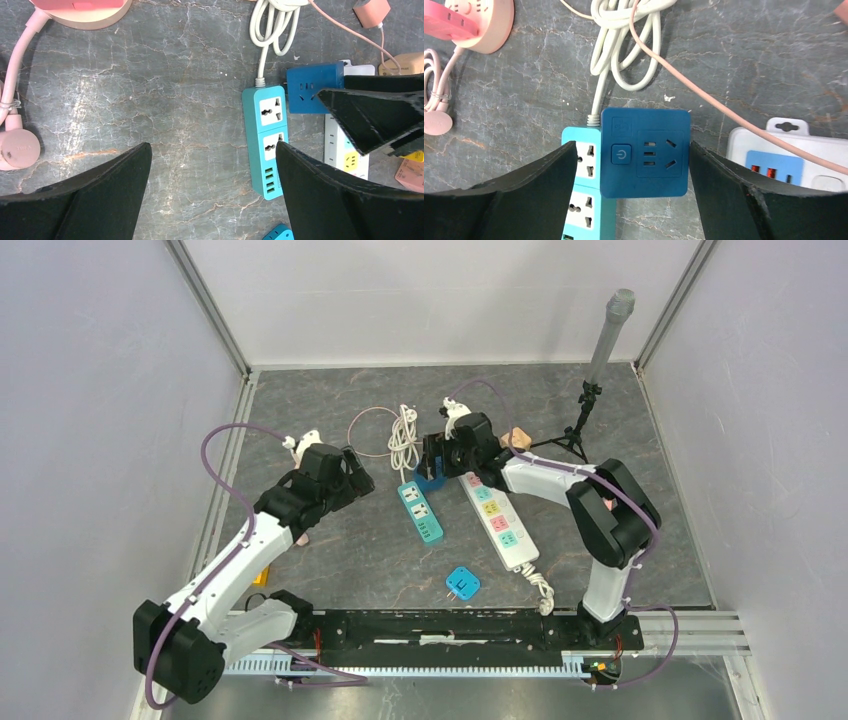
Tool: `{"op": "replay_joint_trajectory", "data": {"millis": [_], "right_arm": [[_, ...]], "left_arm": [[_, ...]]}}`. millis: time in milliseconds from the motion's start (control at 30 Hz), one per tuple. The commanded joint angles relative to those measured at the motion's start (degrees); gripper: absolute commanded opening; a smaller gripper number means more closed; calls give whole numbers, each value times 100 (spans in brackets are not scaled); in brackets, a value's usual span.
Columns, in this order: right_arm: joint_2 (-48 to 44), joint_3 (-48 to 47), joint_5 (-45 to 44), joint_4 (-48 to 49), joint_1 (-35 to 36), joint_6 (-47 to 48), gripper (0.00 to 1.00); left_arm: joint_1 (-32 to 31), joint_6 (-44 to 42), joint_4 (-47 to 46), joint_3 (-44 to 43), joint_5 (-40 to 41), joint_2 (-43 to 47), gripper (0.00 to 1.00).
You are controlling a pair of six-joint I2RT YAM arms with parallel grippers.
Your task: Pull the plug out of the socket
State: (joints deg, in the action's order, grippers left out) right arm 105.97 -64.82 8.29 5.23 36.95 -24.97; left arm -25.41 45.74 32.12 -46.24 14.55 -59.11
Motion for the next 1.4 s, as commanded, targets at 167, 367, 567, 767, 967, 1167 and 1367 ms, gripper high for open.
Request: {"op": "replay_joint_trajectory", "data": {"millis": [167, 367, 567, 767, 967, 1167, 1367], "right_arm": [[-1276, 480, -561, 353, -23, 316, 89], [-2139, 1392, -636, 692, -21, 142, 90], [-2771, 2033, -499, 676, 109, -85, 88], [-3269, 2264, -574, 307, 120, 277, 72], [-3505, 2431, -463, 229, 120, 554, 58], [-3729, 2812, -151, 572, 120, 478, 56], [-3715, 2987, -167, 702, 119, 459, 56]], "left_arm": [[54, -156, 242, -255, 305, 132, 100], [473, -213, 138, -471, 248, 50, 100], [1181, -572, 180, -1241, 519, -682, 100], [1749, -553, 383, -1737, 966, -1494, 100], [2149, -454, 91, -1921, 769, -2145, 86], [2154, -191, 143, -1753, 588, -2476, 87], [2154, 302, 350, -1854, 705, -2773, 88]]}}
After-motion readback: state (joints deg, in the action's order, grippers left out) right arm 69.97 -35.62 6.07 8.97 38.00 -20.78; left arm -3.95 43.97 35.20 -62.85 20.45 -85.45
